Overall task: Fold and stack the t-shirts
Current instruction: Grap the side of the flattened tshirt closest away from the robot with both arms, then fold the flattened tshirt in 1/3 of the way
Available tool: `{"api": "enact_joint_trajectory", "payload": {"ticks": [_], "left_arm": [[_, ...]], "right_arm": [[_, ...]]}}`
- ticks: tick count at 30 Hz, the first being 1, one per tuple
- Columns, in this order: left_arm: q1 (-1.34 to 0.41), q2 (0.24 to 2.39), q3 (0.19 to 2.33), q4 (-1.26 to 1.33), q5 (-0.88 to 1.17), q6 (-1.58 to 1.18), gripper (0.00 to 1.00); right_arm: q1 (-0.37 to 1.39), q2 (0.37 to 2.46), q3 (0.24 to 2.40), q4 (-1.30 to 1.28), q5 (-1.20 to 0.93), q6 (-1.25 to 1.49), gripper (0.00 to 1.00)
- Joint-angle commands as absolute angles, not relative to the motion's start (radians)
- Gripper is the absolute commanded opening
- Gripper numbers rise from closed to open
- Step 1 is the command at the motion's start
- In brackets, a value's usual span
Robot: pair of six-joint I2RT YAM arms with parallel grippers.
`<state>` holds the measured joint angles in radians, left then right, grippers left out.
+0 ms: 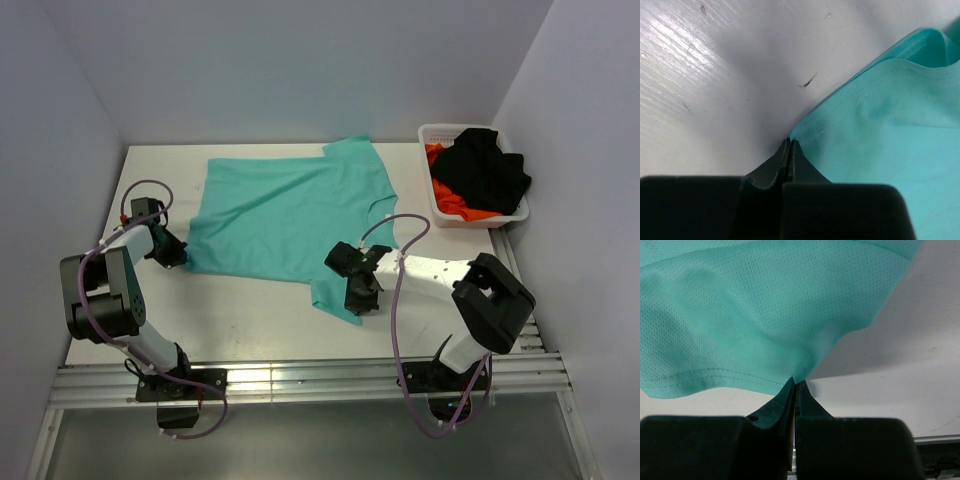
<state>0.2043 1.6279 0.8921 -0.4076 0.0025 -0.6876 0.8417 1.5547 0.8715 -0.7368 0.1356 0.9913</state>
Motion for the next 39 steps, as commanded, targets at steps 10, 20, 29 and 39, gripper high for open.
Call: {"api": "enact_joint_trajectory", "payload": {"ticks": [10, 20, 29, 39], "left_arm": [[0.176, 1.404, 0.942, -0.715, 0.029, -0.701, 0.00], [0.140, 1.272, 0.865, -0.788, 0.020, -0.753, 0.00], [0.135, 1.216, 0.876, -0.833, 0.038, -0.796, 0.00], [0.135, 1.350, 1.058, -0.821, 0.066, -0.816, 0.00]], "right_arm": [[0.836, 1.332, 0.856, -0.851, 0.210, 1.019, 0.00], [0.836, 1.169, 0.770, -0.956, 0.212, 1.015, 0.00], [0.833, 1.112, 0.804, -1.005, 0.221, 0.988, 0.00], [0.749, 1.340, 1.069, -0.977, 0.239, 0.824, 0.00]]}}
